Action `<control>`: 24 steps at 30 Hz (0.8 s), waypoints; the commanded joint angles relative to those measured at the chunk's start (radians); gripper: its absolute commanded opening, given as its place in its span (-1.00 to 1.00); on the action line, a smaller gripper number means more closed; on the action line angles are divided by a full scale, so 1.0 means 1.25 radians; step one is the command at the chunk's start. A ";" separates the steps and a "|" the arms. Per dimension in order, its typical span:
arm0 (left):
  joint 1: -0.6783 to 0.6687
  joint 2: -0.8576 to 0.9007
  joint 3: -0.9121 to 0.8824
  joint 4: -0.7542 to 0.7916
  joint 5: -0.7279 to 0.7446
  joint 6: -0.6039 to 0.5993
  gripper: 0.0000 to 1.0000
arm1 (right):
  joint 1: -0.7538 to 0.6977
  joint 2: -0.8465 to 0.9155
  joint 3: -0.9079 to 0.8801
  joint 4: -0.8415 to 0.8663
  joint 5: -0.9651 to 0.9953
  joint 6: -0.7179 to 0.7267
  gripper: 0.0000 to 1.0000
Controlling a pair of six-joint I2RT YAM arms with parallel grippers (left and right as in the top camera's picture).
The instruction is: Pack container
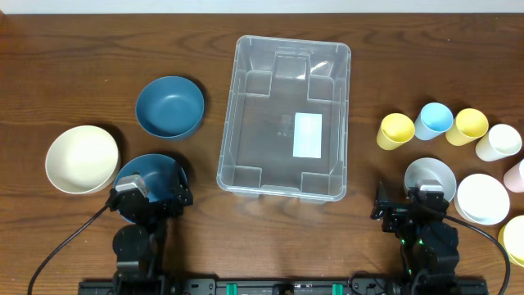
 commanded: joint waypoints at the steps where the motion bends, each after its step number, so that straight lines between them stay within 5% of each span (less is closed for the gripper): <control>1: -0.003 0.050 0.108 -0.073 0.000 -0.014 0.96 | -0.005 -0.003 -0.003 0.000 0.008 -0.008 0.98; 17: 0.099 0.795 0.911 -0.575 -0.077 0.065 0.96 | -0.005 -0.003 -0.003 0.000 0.008 -0.008 0.99; 24: 0.126 0.941 0.979 -0.625 -0.091 0.082 0.96 | -0.005 -0.003 -0.003 0.000 0.008 -0.008 0.99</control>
